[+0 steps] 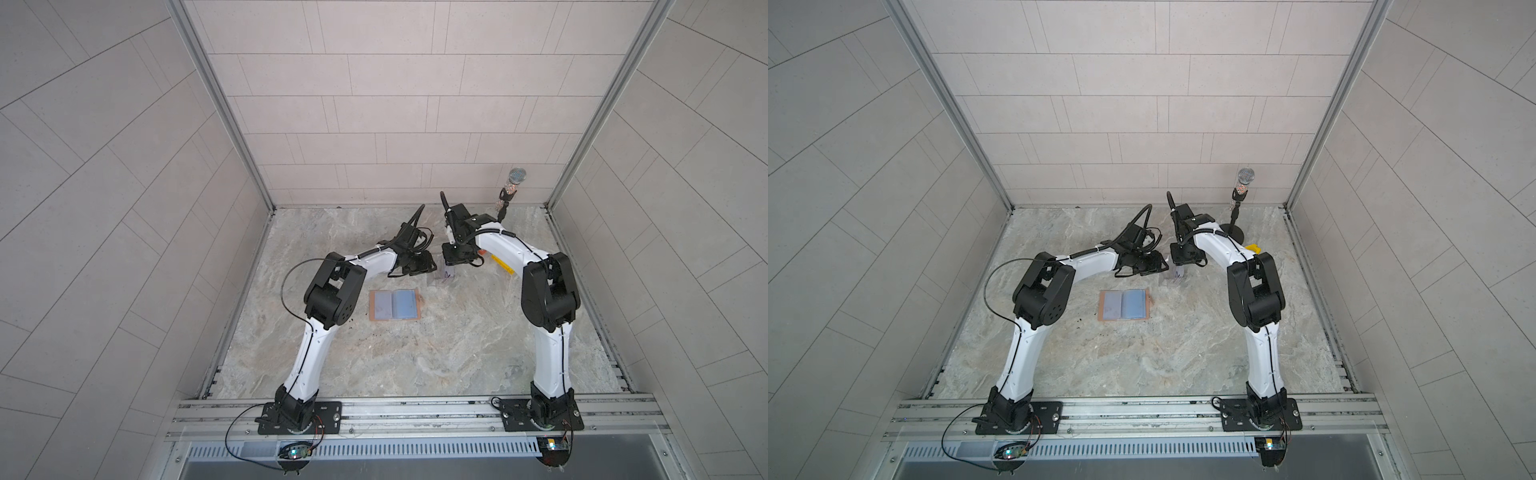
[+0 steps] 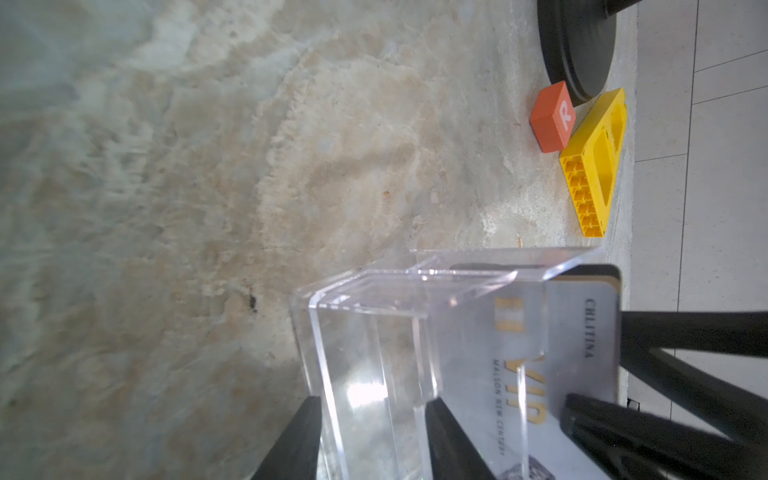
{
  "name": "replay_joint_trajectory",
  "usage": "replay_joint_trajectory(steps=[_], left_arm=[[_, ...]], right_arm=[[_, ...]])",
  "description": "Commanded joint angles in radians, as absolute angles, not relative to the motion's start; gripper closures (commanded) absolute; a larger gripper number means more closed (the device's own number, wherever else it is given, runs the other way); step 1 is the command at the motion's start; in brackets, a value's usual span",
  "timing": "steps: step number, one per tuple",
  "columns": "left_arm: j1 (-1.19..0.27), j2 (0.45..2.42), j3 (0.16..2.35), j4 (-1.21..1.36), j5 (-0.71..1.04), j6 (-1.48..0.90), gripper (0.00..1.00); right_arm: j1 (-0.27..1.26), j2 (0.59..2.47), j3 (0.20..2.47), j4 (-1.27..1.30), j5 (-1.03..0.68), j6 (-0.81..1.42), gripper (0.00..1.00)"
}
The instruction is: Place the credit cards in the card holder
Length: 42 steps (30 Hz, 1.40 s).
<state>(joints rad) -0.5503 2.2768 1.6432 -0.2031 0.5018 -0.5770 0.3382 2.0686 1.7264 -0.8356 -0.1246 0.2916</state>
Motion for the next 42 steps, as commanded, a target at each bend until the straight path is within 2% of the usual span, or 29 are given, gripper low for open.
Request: replay_joint_trajectory(steps=[1, 15, 25, 42], left_arm=[[-0.53, 2.303, 1.596, -0.304, 0.437, -0.569, 0.56], [-0.53, 2.303, 1.594, -0.3, 0.437, -0.571, 0.56], [-0.53, 2.304, 1.591, -0.301, 0.436, -0.57, 0.56], [-0.528, 2.299, 1.592, -0.31, 0.429, -0.564, 0.56]], right_arm=[[0.339, 2.087, 1.719, -0.828, -0.133, 0.308, 0.6], [0.337, 2.123, 1.726, -0.823, -0.111, 0.321, 0.62], [0.337, 2.08, 1.732, -0.851, -0.068, 0.314, 0.68], [0.331, 2.034, 1.742, -0.871, -0.052, 0.308, 0.7]])
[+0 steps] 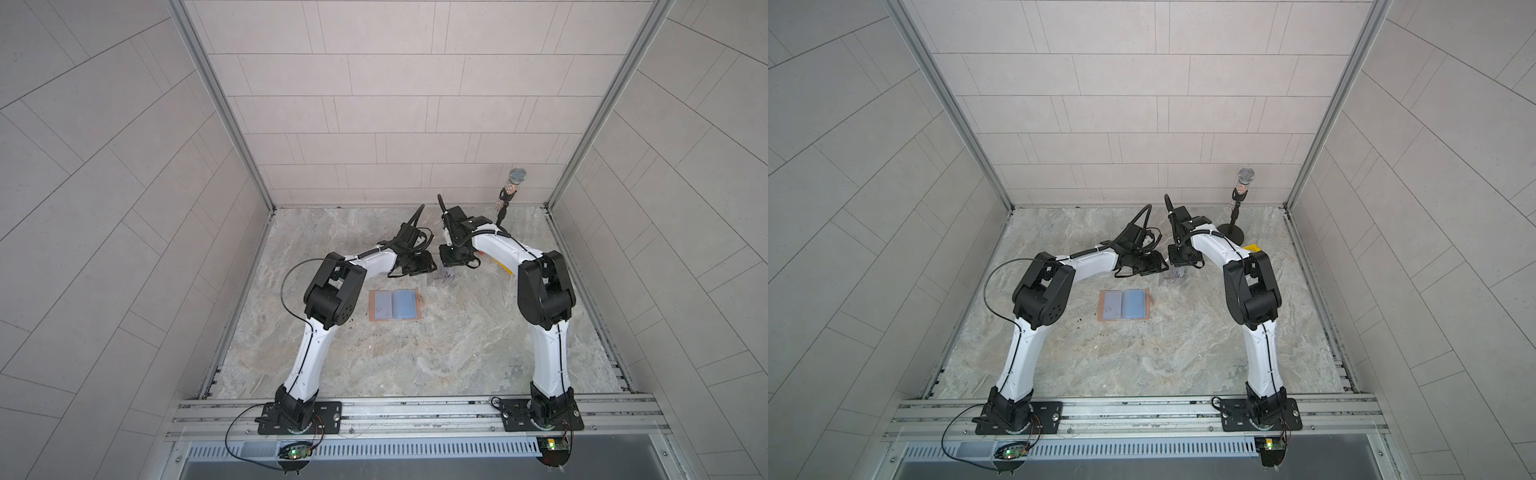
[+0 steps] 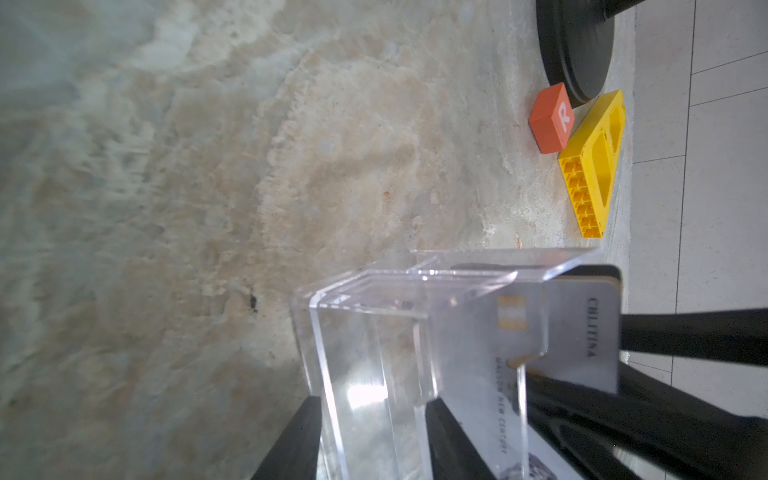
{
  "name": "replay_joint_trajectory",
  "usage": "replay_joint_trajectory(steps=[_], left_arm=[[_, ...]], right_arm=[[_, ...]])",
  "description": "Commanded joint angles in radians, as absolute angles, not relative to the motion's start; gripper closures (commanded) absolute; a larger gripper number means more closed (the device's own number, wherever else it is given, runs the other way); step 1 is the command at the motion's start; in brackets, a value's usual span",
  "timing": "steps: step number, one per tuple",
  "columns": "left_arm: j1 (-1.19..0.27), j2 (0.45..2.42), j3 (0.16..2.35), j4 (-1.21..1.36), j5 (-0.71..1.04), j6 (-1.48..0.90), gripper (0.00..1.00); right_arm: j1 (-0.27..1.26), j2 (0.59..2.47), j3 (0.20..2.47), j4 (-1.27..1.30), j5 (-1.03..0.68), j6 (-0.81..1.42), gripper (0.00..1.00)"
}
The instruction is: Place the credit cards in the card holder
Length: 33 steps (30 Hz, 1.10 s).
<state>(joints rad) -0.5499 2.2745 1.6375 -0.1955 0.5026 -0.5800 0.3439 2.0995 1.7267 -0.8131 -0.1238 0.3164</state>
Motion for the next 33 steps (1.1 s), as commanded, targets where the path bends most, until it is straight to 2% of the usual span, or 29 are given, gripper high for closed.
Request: replay_joint_trajectory(steps=[1, 12, 28, 33], left_arm=[[-0.529, 2.298, 1.592, -0.311, 0.429, -0.564, 0.56], [-0.527, 2.298, 1.594, -0.31, 0.429, -0.566, 0.56], [-0.529, 2.298, 1.592, -0.308, 0.439, -0.567, 0.56], [-0.529, 2.3, 1.591, -0.306, 0.439, -0.569, 0.56]], right_arm=[[0.331, 2.033, 1.743, -0.873, -0.051, 0.307, 0.7], [0.331, 2.013, 1.752, -0.888, -0.031, 0.302, 0.71], [0.33, 2.02, 1.743, -0.896, -0.016, 0.296, 0.66], [0.331, 2.005, 1.744, -0.899, -0.012, 0.294, 0.71]])
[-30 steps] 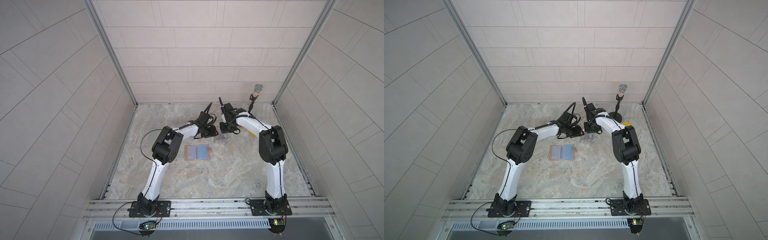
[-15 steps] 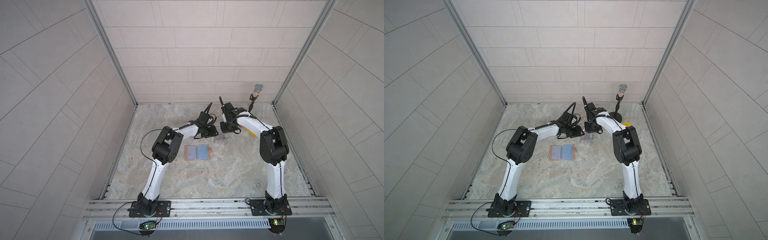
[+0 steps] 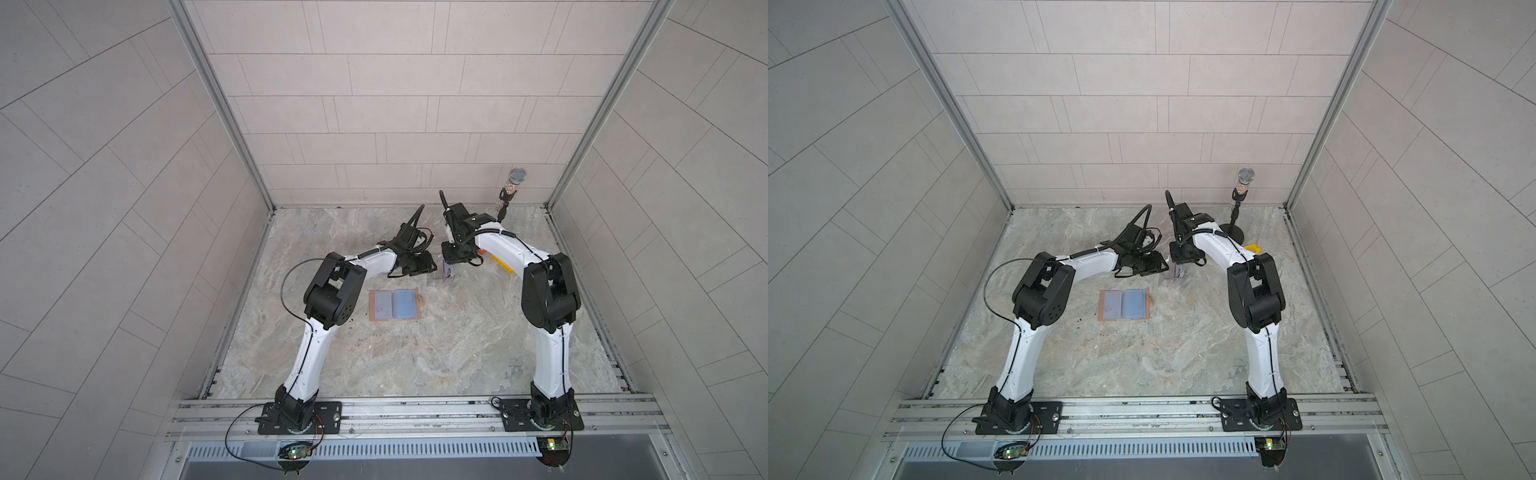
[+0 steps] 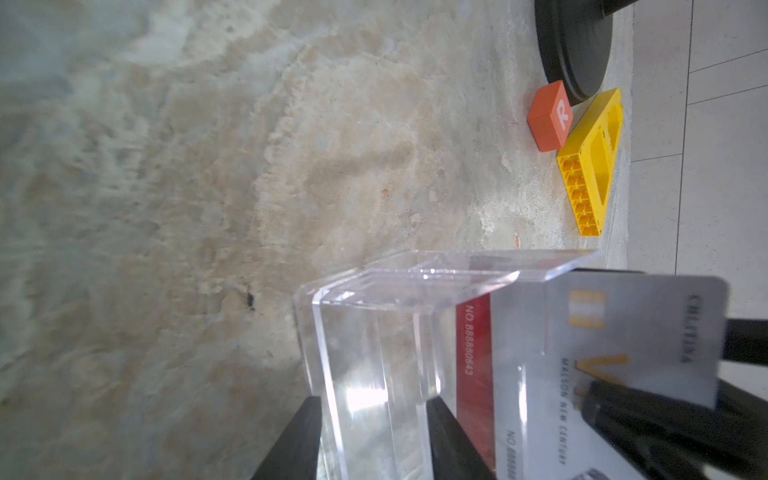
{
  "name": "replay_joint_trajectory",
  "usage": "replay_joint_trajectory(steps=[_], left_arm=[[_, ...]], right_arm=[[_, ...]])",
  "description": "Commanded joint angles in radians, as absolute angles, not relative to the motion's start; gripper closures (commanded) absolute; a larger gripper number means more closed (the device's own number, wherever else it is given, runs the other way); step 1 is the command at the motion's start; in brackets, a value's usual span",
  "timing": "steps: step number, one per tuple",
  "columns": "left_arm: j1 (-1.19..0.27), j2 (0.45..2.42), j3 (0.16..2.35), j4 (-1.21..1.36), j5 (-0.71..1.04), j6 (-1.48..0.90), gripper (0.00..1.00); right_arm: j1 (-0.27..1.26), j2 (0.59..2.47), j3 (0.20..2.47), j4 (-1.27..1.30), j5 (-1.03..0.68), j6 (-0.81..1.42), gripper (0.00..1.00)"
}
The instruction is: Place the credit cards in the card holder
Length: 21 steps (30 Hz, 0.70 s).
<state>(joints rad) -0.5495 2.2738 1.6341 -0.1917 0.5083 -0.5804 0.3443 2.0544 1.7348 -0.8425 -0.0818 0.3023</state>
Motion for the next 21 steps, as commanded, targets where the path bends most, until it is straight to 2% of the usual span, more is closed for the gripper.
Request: replay_joint_trajectory(steps=[1, 9, 17, 21], left_arm=[[-0.529, 2.299, 1.591, -0.305, 0.439, -0.568, 0.56], [-0.529, 2.301, 1.592, -0.305, 0.439, -0.569, 0.56], [-0.529, 2.303, 1.592, -0.302, 0.449, -0.572, 0.56], [-0.529, 2.294, 1.589, -0.296, 0.46, -0.578, 0.56]], right_arm=[[0.332, 2.003, 1.744, -0.9, -0.014, 0.291, 0.72], [0.333, 2.002, 1.746, -0.905, -0.017, 0.29, 0.81], [0.333, 1.992, 1.746, -0.904, -0.031, 0.292, 0.99], [0.331, 1.976, 1.74, -0.899, -0.054, 0.294, 1.0]])
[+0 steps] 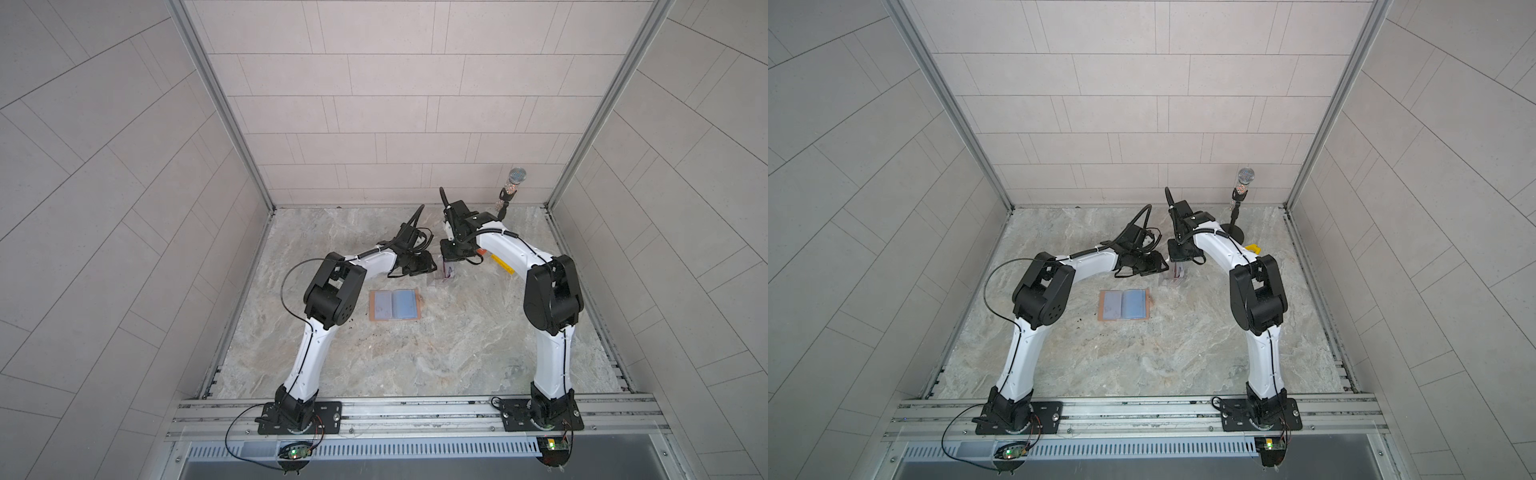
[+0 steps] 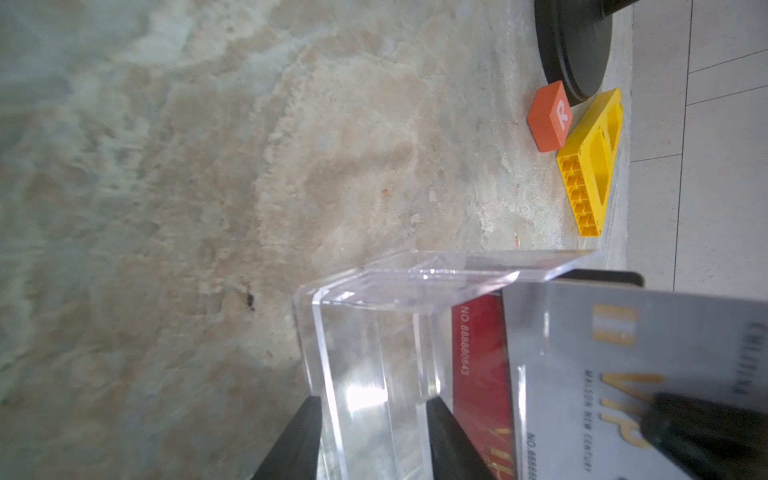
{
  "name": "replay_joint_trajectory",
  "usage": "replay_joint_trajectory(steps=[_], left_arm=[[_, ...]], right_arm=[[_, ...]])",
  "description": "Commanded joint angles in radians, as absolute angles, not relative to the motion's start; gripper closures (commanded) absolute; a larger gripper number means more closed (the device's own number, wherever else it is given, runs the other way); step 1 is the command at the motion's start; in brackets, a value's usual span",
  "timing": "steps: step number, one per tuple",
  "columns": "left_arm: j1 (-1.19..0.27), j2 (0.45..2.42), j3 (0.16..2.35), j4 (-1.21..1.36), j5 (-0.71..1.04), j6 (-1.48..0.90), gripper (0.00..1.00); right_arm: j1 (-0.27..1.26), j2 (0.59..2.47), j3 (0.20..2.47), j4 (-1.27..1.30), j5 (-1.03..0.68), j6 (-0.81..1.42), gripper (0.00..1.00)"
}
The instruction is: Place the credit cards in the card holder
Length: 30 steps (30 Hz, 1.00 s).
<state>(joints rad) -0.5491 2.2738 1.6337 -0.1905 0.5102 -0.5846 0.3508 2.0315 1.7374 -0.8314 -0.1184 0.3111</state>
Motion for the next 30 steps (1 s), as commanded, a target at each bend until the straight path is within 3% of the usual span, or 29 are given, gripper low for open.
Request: replay_joint_trajectory(steps=[1, 7, 20, 30], left_arm=[[-0.529, 2.289, 1.589, -0.293, 0.463, -0.579, 0.56], [-0.529, 2.251, 1.592, -0.278, 0.513, -0.587, 0.53], [-0.547, 2.08, 1.575, -0.239, 0.612, -0.581, 0.37], [-0.527, 1.795, 1.33, -0.249, 0.428, -0.487, 0.37]], right_arm=[[0.329, 1.97, 1.734, -0.894, -0.063, 0.295, 1.0], [0.292, 1.9, 1.665, -0.827, -0.156, 0.32, 1.0], [0.178, 1.71, 1.476, -0.677, -0.478, 0.367, 1.0], [0.178, 1.562, 1.294, -0.54, -0.656, 0.435, 1.0]])
